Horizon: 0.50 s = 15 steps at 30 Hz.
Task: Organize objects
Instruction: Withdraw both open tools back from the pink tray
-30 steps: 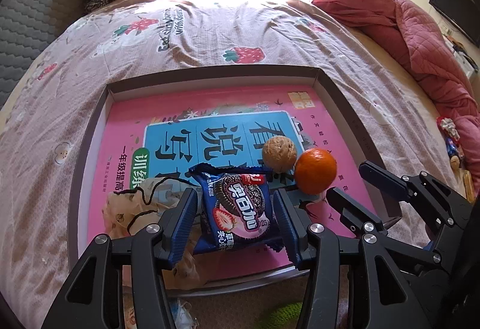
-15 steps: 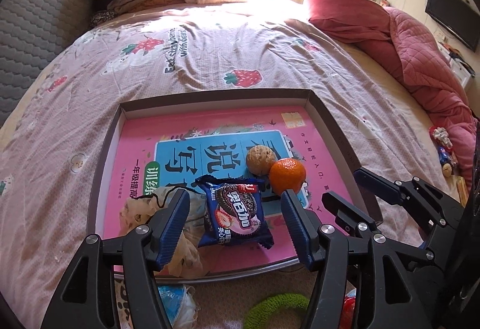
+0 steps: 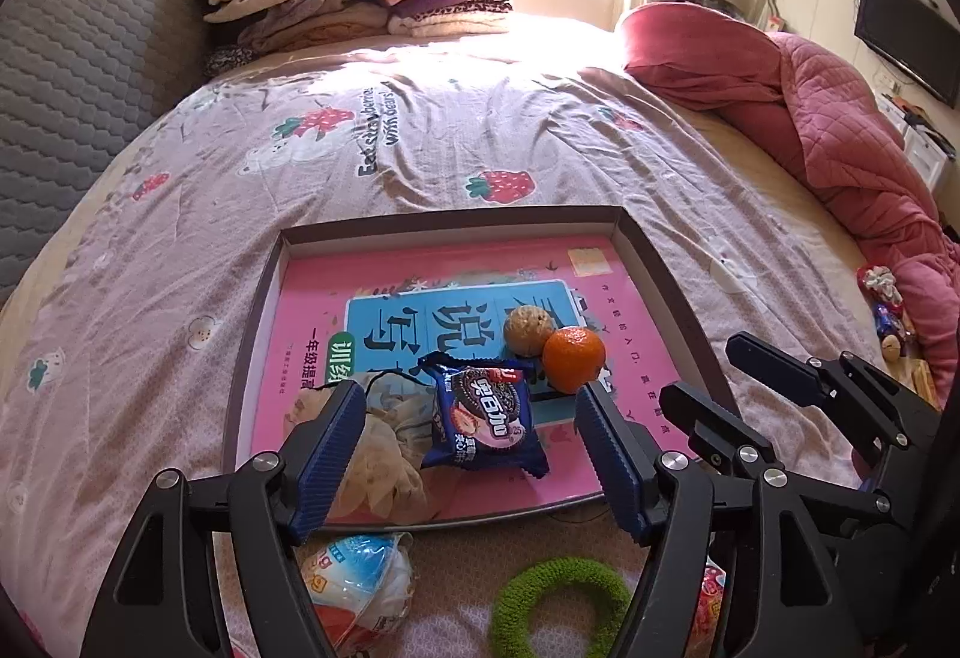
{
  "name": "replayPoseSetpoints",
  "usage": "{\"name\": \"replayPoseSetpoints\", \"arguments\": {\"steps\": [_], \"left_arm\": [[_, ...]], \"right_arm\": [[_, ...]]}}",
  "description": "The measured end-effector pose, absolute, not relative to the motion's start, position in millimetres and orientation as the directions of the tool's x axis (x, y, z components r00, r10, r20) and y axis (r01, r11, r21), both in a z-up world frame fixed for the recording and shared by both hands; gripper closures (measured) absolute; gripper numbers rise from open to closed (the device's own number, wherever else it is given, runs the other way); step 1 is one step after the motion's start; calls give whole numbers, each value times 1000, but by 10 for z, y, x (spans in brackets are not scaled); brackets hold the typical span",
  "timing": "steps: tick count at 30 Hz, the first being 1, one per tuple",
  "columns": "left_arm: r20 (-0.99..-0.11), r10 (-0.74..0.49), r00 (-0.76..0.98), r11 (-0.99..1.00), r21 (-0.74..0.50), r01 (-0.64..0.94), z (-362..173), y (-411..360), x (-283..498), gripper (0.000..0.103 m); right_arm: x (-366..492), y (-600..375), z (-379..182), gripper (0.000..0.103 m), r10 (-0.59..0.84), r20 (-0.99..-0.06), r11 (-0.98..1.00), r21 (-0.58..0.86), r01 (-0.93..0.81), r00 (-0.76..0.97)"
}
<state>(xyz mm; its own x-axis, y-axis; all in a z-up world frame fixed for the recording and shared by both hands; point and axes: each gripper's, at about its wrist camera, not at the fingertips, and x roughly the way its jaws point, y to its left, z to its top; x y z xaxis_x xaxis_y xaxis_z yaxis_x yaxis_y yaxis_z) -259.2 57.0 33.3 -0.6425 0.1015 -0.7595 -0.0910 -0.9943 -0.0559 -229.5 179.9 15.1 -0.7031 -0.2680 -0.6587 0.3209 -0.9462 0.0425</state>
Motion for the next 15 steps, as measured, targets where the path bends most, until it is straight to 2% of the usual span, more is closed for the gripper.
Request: {"name": "replayPoseSetpoints", "arguments": {"steps": [15], "left_arm": [[-714, 67, -697, -997, -31, -64, 568, 489, -2314, 29]], "right_arm": [[-2106, 1771, 384, 54, -296, -611, -940, 51, 337, -734]]}}
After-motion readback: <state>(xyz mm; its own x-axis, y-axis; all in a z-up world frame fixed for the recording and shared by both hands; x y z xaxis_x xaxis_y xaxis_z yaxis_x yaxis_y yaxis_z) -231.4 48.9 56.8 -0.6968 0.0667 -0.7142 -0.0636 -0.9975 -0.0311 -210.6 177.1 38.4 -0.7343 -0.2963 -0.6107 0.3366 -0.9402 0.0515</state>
